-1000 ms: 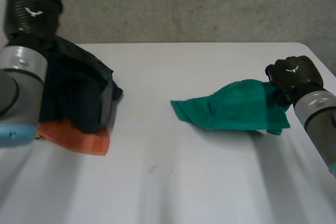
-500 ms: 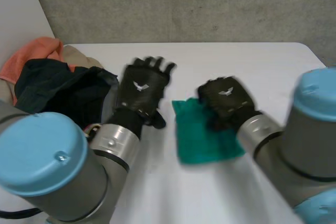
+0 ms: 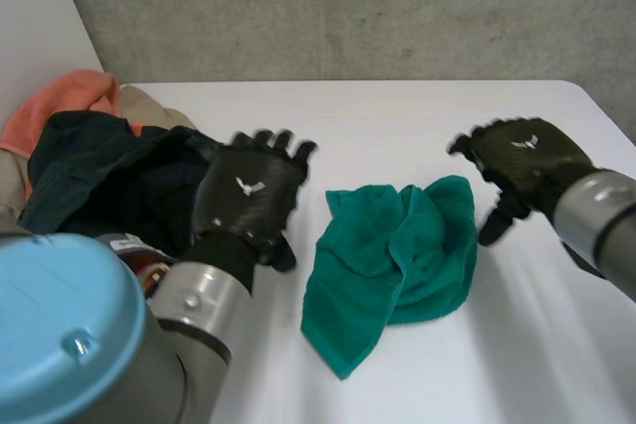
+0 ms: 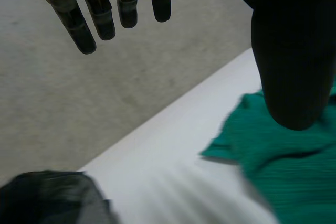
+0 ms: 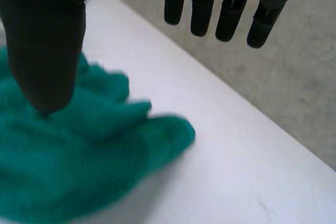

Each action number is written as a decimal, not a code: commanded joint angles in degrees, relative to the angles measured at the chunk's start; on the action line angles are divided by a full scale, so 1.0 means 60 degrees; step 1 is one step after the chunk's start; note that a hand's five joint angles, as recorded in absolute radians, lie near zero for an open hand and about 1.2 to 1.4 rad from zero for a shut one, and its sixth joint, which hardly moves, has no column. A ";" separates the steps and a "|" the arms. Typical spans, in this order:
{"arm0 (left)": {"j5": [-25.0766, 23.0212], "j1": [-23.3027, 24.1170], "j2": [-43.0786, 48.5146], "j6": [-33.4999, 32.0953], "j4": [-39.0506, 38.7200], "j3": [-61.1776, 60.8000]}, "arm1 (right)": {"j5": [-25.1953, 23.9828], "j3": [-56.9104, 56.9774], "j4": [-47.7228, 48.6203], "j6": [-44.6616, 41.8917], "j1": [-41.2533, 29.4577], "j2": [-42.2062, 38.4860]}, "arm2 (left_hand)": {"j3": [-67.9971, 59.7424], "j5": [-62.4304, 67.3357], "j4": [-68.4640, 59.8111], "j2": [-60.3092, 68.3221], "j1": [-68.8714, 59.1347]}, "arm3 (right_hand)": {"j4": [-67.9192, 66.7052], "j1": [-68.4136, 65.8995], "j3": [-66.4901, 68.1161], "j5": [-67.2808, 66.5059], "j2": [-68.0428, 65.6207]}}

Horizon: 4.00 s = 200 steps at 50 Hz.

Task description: Fold the laundry.

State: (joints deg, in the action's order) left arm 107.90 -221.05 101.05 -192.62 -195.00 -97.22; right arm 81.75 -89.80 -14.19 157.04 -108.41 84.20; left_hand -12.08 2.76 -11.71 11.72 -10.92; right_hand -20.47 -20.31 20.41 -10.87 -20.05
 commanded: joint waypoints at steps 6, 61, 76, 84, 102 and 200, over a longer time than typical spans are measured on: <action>-0.0009 0.0968 0.1555 0.0917 0.0377 0.0515 | -0.0969 -0.2097 0.1073 -0.1696 0.0900 0.0395 | -0.0250 0.0136 -0.0311 0.0310 -0.0443 | -0.1240 -0.1268 0.1250 -0.1174 -0.1311; -0.2236 -0.2591 0.2700 -0.1324 -0.2949 0.6274 | -0.0603 0.3411 0.7670 -0.0700 0.0534 -0.3136 | -1.1321 1.1207 -1.1382 1.1380 -1.1513 | -0.9921 -0.9949 0.9931 -0.9855 -0.9992; -0.2368 -0.2855 0.2758 -0.1383 -0.2788 0.2949 | -0.1643 -0.0178 0.3702 -0.3348 0.0651 -0.2740 | -1.1321 1.1207 -1.1382 1.1380 -1.1513 | -0.9921 -0.9949 0.9931 -0.9855 -0.9992; -0.2382 -0.2709 0.2276 -0.1397 -0.2525 0.1981 | -0.1614 -0.0736 0.1399 -0.5139 0.0665 -0.2580 | -1.1321 1.1207 -1.1382 1.1380 -1.1513 | -0.2562 -0.2589 0.2571 -0.2496 -0.2632; -0.2470 -0.2050 -0.0420 -0.1412 -0.1162 0.0999 | -0.1745 0.4476 0.0417 -0.2135 0.0461 -0.4011 | -1.1321 1.1207 -1.1382 1.1380 -1.1513 | 0.0133 0.0106 -0.0123 0.0199 0.0063; -0.4433 -0.3822 0.1923 -0.3712 -0.4179 -0.1096 | -0.2023 -0.1249 0.3185 -0.2443 0.1880 -0.2021 | -1.0147 1.0033 -1.0208 1.0206 -1.0339 | -0.9921 -0.9949 0.9931 -0.9855 -0.9992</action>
State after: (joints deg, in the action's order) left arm 81.21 -244.00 112.12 -215.14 -220.00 -102.16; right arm 74.80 -94.68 3.55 141.80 -100.53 73.27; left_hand -64.92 55.67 -64.89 64.95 -65.18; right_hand -68.72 -64.51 68.26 -58.68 -67.32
